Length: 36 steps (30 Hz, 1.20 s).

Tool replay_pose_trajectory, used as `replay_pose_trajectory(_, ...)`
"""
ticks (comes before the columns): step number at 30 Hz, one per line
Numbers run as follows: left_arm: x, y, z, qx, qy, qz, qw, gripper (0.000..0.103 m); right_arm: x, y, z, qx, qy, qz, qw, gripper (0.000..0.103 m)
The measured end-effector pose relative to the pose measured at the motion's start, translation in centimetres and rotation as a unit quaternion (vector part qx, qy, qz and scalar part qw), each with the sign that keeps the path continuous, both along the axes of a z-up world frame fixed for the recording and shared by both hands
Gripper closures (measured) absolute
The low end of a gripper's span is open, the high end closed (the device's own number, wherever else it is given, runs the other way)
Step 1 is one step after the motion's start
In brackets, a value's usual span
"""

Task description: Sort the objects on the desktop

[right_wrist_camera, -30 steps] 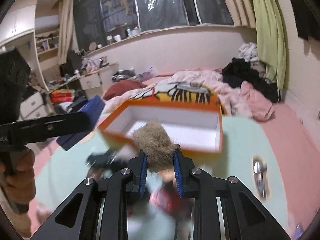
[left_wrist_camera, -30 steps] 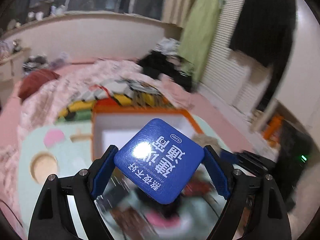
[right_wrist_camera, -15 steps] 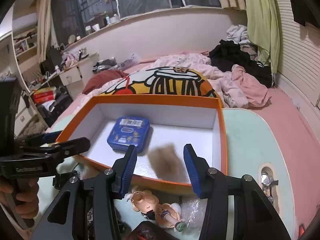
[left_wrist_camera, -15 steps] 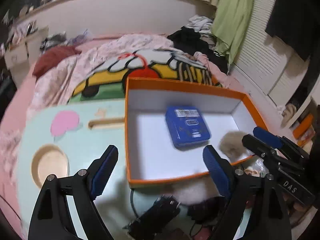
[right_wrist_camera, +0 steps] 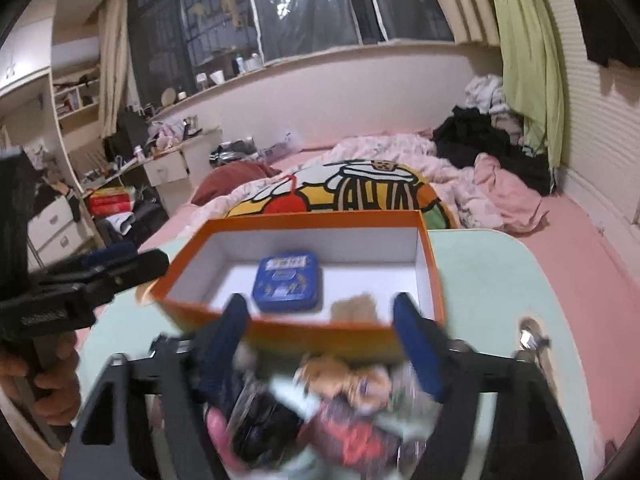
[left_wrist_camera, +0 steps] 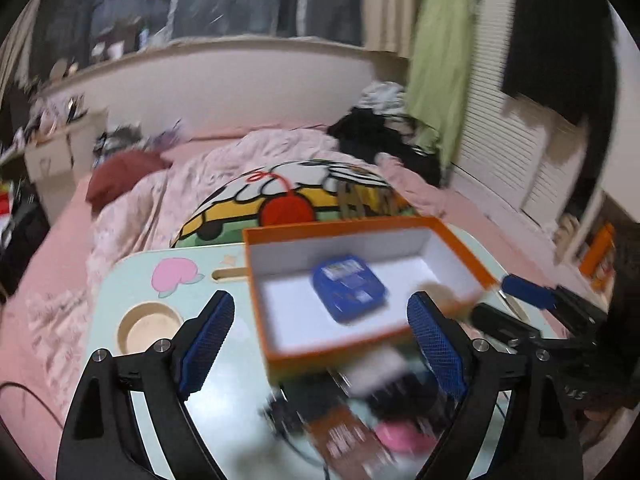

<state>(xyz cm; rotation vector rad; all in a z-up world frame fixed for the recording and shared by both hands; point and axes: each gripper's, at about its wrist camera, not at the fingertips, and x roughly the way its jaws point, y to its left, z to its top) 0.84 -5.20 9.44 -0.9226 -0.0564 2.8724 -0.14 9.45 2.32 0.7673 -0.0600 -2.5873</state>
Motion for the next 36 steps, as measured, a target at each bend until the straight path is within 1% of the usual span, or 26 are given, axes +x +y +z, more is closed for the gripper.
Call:
replay_pose_trajectory(2,2.6,1.0,-0.2,-0.018,-0.002,-0.016,0.9997,0.014,2.0,0.0,-0.2,0.016,0.0,0.003,1.0,0.025)
replay_pose_trajectory(4,4.2,1.5,-1.1,-0.025,-0.016,-0.023,0.9993,0.014,3.9,0.1,-1.1,0.034,-0.014,0.007,0.999,0.025)
replay_pose_trajectory(6,5.8,2.4,-2.7,-0.039,-0.039,-0.03,0.998,0.014,5.6,0.7,-2.4,0.04,-0.032,0.006,0.999,0.025)
replay_pose_trajectory(10,8.5,3.7,-6.1,-0.089,-0.055,-0.017,0.9944,0.014,7.7,1.5,-4.5,0.068,-0.045,-0.018,0.997,0.024)
replay_pose_trajectory(11,8.7,3.9,-7.1,-0.094,-0.063,-0.012,0.9935,0.014,7.9,1.6,-4.9,0.075,-0.049,-0.019,0.996,0.02)
replay_pose_trajectory(12,8.6,4.0,-7.8,-0.094,-0.071,-0.006,0.993,0.014,7.9,1.5,-5.4,0.083,-0.055,-0.018,0.995,0.015)
replay_pose_trajectory(13,8.4,4.0,-8.8,-0.083,-0.085,-0.001,0.9928,0.014,7.7,1.5,-6.2,0.092,-0.067,-0.021,0.993,0.014)
replay_pose_trajectory(14,7.9,3.7,-9.7,-0.065,-0.099,0.006,0.993,0.008,7.1,1.5,-7.0,0.098,-0.086,-0.026,0.991,0.014)
replay_pose_trajectory(15,7.8,3.4,-9.9,-0.066,-0.095,0.019,0.9932,0.007,6.4,1.6,-7.8,0.102,-0.109,-0.031,0.988,0.009)
replay_pose_trajectory(16,7.6,3.2,-9.9,-0.061,-0.097,0.021,0.9932,0.004,6.2,1.6,-7.9,0.11,-0.105,-0.039,0.988,0.005)
replay_pose_trajectory(17,7.4,3.2,-9.9,-0.061,-0.099,0.02,0.993,0.001,6.1,1.7,-7.8,0.106,-0.109,-0.036,0.988,0.003)
replay_pose_trajectory(20,7.4,3.2,-10.1,-0.065,-0.096,0.021,0.993,0.001,6.2,1.9,-7.6,0.107,-0.108,-0.035,0.988,0.001)
replay_pose_trajectory(36,7.5,3.5,-10.1,-0.068,-0.093,0.022,0.9931,0.0,6.7,2.0,-7.5,0.107,-0.105,-0.033,0.988,0.0)
